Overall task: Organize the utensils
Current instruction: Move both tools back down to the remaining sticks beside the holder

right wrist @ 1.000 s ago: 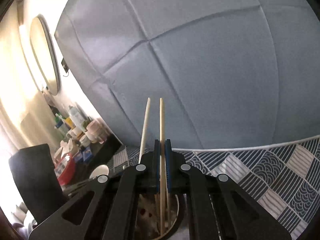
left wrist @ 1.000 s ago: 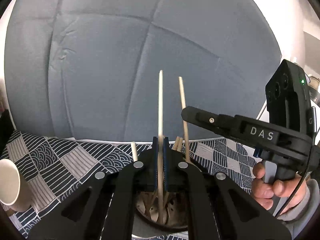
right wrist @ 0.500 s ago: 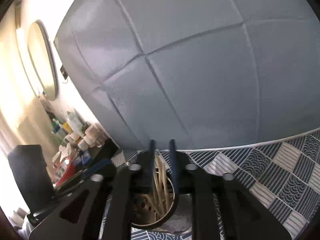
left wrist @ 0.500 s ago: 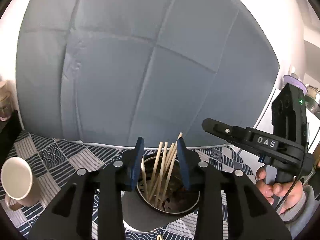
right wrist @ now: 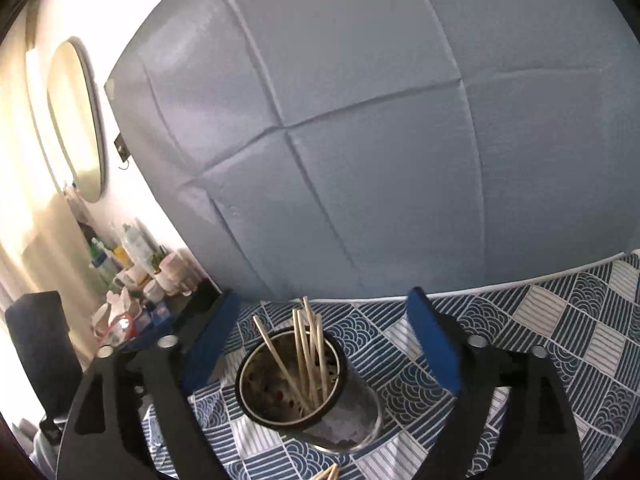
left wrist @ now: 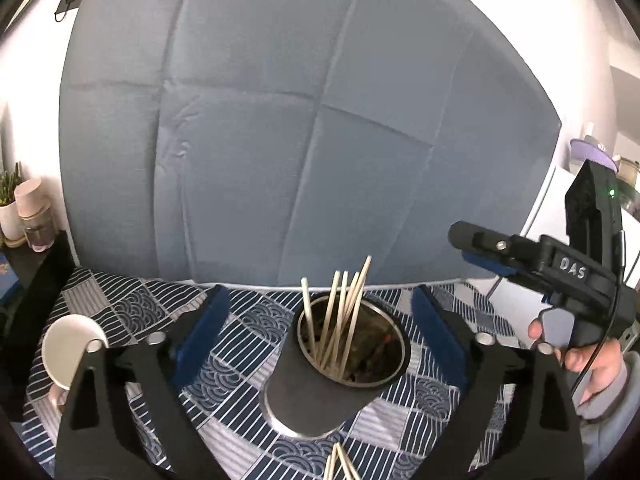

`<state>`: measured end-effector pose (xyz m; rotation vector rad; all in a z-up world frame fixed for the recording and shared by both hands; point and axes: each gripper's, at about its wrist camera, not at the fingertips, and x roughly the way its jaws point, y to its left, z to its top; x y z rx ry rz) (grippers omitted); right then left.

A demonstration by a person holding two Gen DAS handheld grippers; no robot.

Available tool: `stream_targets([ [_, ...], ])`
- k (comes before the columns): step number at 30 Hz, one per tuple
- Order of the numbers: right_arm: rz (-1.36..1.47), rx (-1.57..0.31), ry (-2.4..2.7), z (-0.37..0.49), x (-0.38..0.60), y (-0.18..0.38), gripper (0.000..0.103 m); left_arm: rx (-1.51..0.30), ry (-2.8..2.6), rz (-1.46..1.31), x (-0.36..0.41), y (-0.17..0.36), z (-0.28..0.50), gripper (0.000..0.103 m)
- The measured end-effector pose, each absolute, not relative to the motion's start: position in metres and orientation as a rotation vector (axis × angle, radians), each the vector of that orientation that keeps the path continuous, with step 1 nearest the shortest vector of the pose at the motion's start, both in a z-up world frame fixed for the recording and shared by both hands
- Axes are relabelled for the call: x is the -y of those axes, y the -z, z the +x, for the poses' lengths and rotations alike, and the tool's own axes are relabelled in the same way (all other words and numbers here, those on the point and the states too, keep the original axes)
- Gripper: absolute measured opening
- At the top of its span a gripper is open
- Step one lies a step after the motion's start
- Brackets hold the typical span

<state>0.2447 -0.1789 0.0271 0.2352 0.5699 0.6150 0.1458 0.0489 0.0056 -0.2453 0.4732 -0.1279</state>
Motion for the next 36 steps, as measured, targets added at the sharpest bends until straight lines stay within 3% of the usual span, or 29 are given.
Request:
stream_targets([
  [12,0.165,-0.696,-0.571,0.226,0.179,0.009,0.087,-0.606,0.147,-0.169,-0.05,0.013,0.123,0.097],
  [36,-0.088,-1.021,-0.528,0.163,0.174,0.133,0.087,-1.011,0.165,-0.099,-0.031,0.127,0.088,0.097],
])
